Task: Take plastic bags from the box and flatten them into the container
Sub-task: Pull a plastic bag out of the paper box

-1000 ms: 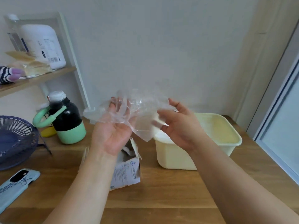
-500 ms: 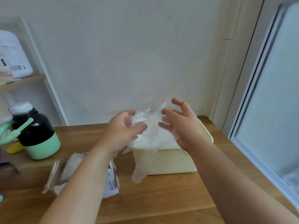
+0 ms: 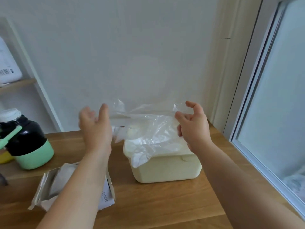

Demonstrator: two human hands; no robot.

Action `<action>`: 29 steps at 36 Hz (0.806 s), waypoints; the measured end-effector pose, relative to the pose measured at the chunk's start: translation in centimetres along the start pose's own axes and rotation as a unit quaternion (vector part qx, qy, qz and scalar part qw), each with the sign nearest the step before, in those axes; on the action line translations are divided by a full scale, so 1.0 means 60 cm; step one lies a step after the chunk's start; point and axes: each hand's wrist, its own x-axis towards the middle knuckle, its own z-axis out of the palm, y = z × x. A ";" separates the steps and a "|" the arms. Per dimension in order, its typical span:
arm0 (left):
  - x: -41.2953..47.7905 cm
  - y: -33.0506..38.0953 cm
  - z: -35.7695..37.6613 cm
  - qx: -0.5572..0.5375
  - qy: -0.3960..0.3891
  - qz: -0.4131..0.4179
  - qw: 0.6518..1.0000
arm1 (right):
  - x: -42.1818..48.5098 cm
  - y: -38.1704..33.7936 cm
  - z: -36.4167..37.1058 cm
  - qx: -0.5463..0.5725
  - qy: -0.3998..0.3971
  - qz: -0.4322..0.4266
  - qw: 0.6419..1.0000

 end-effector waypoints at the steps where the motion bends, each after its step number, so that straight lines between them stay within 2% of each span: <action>1: -0.008 0.007 -0.005 0.014 0.035 0.081 0.996 | 0.006 0.004 -0.002 -0.009 0.005 0.002 1.000; 3: -0.024 0.020 -0.004 0.033 0.038 0.271 0.961 | 0.021 0.013 -0.007 -0.024 0.010 0.010 1.000; 5: -0.028 0.025 0.009 0.095 -0.059 0.411 0.905 | 0.033 0.024 -0.009 -0.039 0.009 0.018 0.999; 6: -0.030 0.027 0.017 0.139 -0.131 0.442 0.877 | 0.038 0.030 -0.010 -0.049 0.009 0.022 0.999; 7: -0.031 0.028 0.027 0.188 -0.214 0.438 0.853 | 0.044 0.035 -0.011 -0.060 0.009 0.025 0.998; 9: -0.036 0.025 0.048 0.306 -0.366 0.372 0.796 | 0.052 0.045 -0.014 -0.086 0.006 0.031 0.996; 10: -0.036 0.014 0.059 0.366 -0.417 0.330 0.764 | 0.055 0.050 -0.016 -0.103 0.002 0.036 0.994; 13: -0.034 -0.015 0.084 0.504 -0.502 0.216 0.669 | 0.061 0.063 -0.022 -0.174 -0.018 0.041 0.984; 16: -0.027 -0.035 0.101 0.558 -0.543 0.151 0.609 | 0.061 0.068 -0.030 -0.342 -0.049 -0.026 0.938; 19: -0.015 -0.047 0.117 0.583 -0.558 0.151 0.571 | 0.059 0.056 -0.029 -0.472 -0.093 -0.148 0.864; 21: -0.010 -0.053 0.125 0.588 -0.558 0.160 0.563 | 0.060 0.048 -0.023 -0.519 -0.157 -0.183 0.820; 22: -0.009 -0.056 0.130 0.584 -0.560 0.164 0.564 | 0.062 0.046 -0.019 -0.517 -0.198 -0.165 0.816; 24: -0.008 -0.062 0.138 0.580 -0.565 0.168 0.563 | 0.066 0.049 -0.010 -0.496 -0.289 -0.078 0.815; 25: -0.008 -0.065 0.140 0.584 -0.564 0.165 0.560 | 0.068 0.054 -0.006 -0.504 -0.332 -0.035 0.797; 27: -0.012 -0.069 0.144 0.593 -0.568 0.149 0.552 | 0.071 0.067 -0.002 -0.557 -0.397 0.024 0.729; 29: -0.016 -0.073 0.147 0.598 -0.581 0.128 0.537 | 0.077 0.076 0.000 -0.586 -0.433 0.067 0.682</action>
